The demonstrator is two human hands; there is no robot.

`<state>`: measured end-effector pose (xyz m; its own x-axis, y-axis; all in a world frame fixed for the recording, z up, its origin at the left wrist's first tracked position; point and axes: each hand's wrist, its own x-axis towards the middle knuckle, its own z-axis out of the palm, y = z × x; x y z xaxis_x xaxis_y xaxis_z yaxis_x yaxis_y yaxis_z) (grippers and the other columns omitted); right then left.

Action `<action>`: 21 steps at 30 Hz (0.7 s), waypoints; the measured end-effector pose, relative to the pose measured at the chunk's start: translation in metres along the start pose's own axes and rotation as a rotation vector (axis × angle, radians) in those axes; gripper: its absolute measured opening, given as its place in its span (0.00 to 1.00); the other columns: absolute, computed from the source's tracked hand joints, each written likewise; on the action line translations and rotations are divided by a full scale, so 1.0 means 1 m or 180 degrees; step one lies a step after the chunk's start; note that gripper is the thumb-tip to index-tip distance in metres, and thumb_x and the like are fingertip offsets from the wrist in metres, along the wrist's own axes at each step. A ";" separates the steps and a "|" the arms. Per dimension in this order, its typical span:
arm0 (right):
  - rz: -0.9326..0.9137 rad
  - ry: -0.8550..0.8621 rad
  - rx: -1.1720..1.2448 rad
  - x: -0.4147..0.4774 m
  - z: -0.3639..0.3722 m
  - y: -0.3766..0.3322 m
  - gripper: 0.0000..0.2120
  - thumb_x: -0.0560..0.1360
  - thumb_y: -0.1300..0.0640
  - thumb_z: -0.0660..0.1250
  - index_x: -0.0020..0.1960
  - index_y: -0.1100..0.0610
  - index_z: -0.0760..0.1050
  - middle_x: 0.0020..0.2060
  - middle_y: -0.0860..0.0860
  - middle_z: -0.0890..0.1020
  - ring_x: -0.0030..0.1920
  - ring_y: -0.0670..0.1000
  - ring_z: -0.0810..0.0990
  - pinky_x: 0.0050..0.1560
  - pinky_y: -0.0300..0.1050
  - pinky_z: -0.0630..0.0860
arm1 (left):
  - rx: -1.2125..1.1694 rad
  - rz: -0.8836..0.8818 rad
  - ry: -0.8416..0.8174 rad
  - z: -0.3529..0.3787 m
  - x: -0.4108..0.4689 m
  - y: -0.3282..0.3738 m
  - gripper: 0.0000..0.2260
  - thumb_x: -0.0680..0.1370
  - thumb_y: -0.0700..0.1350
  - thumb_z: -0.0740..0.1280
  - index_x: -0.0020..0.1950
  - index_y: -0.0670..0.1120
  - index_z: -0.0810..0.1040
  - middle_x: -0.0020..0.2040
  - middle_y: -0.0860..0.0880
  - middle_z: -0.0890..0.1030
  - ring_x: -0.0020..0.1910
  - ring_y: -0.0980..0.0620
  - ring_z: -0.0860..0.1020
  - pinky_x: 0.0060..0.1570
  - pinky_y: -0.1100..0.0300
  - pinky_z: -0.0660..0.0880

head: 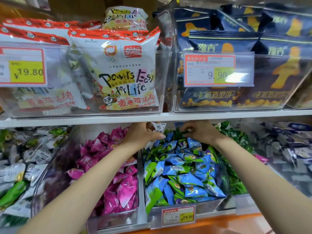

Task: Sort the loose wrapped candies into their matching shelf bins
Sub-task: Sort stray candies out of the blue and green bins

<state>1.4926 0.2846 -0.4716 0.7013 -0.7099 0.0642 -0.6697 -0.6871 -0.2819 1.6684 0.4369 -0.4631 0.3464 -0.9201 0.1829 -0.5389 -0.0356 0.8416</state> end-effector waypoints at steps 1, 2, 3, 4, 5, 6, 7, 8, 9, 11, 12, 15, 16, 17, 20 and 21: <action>-0.0014 -0.0176 -0.0148 -0.001 0.002 0.000 0.10 0.78 0.52 0.64 0.57 0.42 0.77 0.59 0.42 0.78 0.62 0.48 0.74 0.69 0.50 0.63 | -0.0091 -0.0027 -0.0013 0.000 -0.002 0.002 0.19 0.69 0.45 0.75 0.57 0.40 0.76 0.40 0.48 0.78 0.39 0.50 0.80 0.51 0.51 0.78; -0.0013 -0.0301 -0.0148 -0.003 0.003 -0.001 0.12 0.79 0.52 0.62 0.61 0.42 0.75 0.63 0.43 0.76 0.64 0.49 0.73 0.70 0.50 0.61 | -0.0159 -0.0050 -0.0022 0.001 -0.003 0.002 0.19 0.70 0.44 0.75 0.57 0.41 0.76 0.39 0.48 0.78 0.39 0.50 0.81 0.51 0.51 0.78; 0.0030 -0.0376 -0.0105 -0.003 0.002 -0.003 0.14 0.79 0.52 0.62 0.64 0.42 0.73 0.65 0.44 0.75 0.65 0.50 0.72 0.70 0.51 0.61 | -0.0247 -0.0069 -0.0033 0.001 -0.005 0.003 0.17 0.70 0.43 0.74 0.57 0.42 0.76 0.40 0.48 0.79 0.40 0.50 0.82 0.52 0.51 0.78; 0.0027 -0.0406 -0.0098 -0.002 0.002 -0.006 0.16 0.79 0.53 0.61 0.65 0.41 0.72 0.65 0.45 0.75 0.65 0.51 0.72 0.70 0.51 0.61 | -0.0355 -0.0090 -0.0021 0.002 -0.006 0.004 0.16 0.71 0.41 0.73 0.57 0.43 0.76 0.41 0.48 0.80 0.42 0.49 0.82 0.53 0.51 0.78; 0.0055 -0.0485 -0.0196 -0.002 0.001 -0.009 0.17 0.80 0.54 0.61 0.66 0.41 0.70 0.65 0.47 0.75 0.65 0.52 0.72 0.70 0.52 0.60 | -0.0439 -0.0097 0.0002 0.003 -0.008 0.004 0.15 0.72 0.40 0.72 0.57 0.43 0.76 0.45 0.45 0.81 0.44 0.48 0.82 0.53 0.50 0.78; 0.0076 -0.0551 -0.0292 0.000 0.001 -0.011 0.18 0.80 0.55 0.60 0.67 0.40 0.70 0.66 0.48 0.74 0.65 0.53 0.71 0.70 0.53 0.59 | -0.0495 -0.0089 0.0025 0.003 -0.010 0.004 0.14 0.72 0.38 0.71 0.56 0.44 0.76 0.49 0.43 0.81 0.45 0.49 0.82 0.53 0.51 0.78; 0.0103 -0.0612 -0.0341 0.001 0.001 -0.012 0.18 0.80 0.56 0.59 0.67 0.40 0.70 0.67 0.48 0.73 0.66 0.53 0.71 0.70 0.53 0.59 | -0.0525 -0.0067 0.0036 0.003 -0.011 0.003 0.13 0.73 0.37 0.70 0.55 0.46 0.75 0.53 0.43 0.81 0.44 0.52 0.81 0.52 0.54 0.78; 0.0115 -0.0630 -0.0318 0.003 0.002 -0.012 0.17 0.80 0.57 0.59 0.65 0.41 0.72 0.67 0.47 0.73 0.65 0.52 0.71 0.69 0.51 0.60 | -0.0531 -0.0030 0.0023 0.003 -0.012 0.001 0.12 0.74 0.37 0.69 0.55 0.48 0.74 0.54 0.46 0.80 0.42 0.58 0.80 0.50 0.59 0.78; 0.0147 -0.0630 -0.0250 0.004 0.002 -0.012 0.16 0.80 0.59 0.59 0.62 0.42 0.74 0.66 0.47 0.74 0.62 0.51 0.73 0.65 0.48 0.64 | -0.0487 0.0010 -0.0006 0.002 -0.014 0.000 0.12 0.75 0.37 0.68 0.56 0.49 0.73 0.52 0.51 0.79 0.39 0.66 0.78 0.46 0.67 0.77; 0.0134 -0.0548 -0.0167 0.006 0.004 -0.010 0.14 0.78 0.60 0.61 0.54 0.42 0.77 0.58 0.46 0.76 0.57 0.49 0.73 0.60 0.45 0.67 | -0.0389 0.0022 -0.0025 0.001 -0.016 -0.003 0.12 0.76 0.39 0.67 0.57 0.51 0.73 0.52 0.56 0.77 0.37 0.72 0.75 0.40 0.75 0.73; 0.0093 -0.0496 -0.0164 0.007 0.005 -0.008 0.12 0.78 0.60 0.62 0.51 0.42 0.76 0.53 0.45 0.75 0.57 0.49 0.73 0.61 0.47 0.68 | -0.0358 0.0019 -0.0003 0.001 -0.016 -0.005 0.13 0.76 0.40 0.67 0.58 0.52 0.73 0.54 0.54 0.77 0.38 0.72 0.75 0.40 0.75 0.73; 0.0025 -0.0248 0.0040 0.006 0.004 -0.005 0.06 0.77 0.57 0.65 0.52 0.48 0.77 0.46 0.41 0.75 0.57 0.49 0.75 0.60 0.47 0.69 | -0.0321 0.0053 -0.0013 0.001 -0.017 -0.006 0.13 0.76 0.40 0.67 0.59 0.50 0.73 0.55 0.53 0.74 0.35 0.74 0.75 0.36 0.79 0.71; 0.0030 -0.0132 0.0218 0.004 0.004 -0.004 0.06 0.76 0.55 0.67 0.52 0.49 0.77 0.47 0.42 0.76 0.56 0.49 0.76 0.57 0.45 0.69 | -0.0336 0.0070 -0.0034 0.002 -0.017 -0.005 0.13 0.76 0.40 0.67 0.59 0.50 0.73 0.52 0.55 0.74 0.34 0.75 0.75 0.35 0.80 0.70; 0.0052 -0.0015 0.0431 0.002 0.003 -0.004 0.07 0.75 0.53 0.68 0.53 0.50 0.77 0.49 0.43 0.78 0.55 0.48 0.76 0.55 0.43 0.70 | -0.0388 0.0073 -0.0044 0.003 -0.017 -0.005 0.12 0.76 0.40 0.67 0.58 0.50 0.73 0.51 0.56 0.73 0.35 0.72 0.77 0.37 0.79 0.71; 0.0136 0.0389 0.1116 -0.010 -0.003 -0.008 0.10 0.72 0.50 0.71 0.51 0.51 0.77 0.49 0.46 0.80 0.52 0.49 0.78 0.56 0.47 0.74 | -0.0459 0.0077 -0.0013 0.005 -0.017 -0.002 0.14 0.75 0.41 0.69 0.59 0.50 0.73 0.47 0.51 0.74 0.43 0.58 0.79 0.45 0.68 0.77; 0.0196 0.0533 0.1297 -0.016 -0.006 -0.010 0.10 0.72 0.51 0.71 0.52 0.53 0.77 0.48 0.49 0.80 0.51 0.50 0.79 0.55 0.48 0.75 | -0.0430 0.0036 0.0029 0.005 -0.018 -0.002 0.16 0.74 0.41 0.70 0.60 0.48 0.72 0.46 0.50 0.75 0.45 0.55 0.78 0.47 0.65 0.78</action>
<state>1.4863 0.3022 -0.4645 0.5915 -0.7859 0.1802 -0.5344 -0.5495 -0.6422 1.6594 0.4515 -0.4700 0.3482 -0.9165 0.1968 -0.4347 0.0281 0.9002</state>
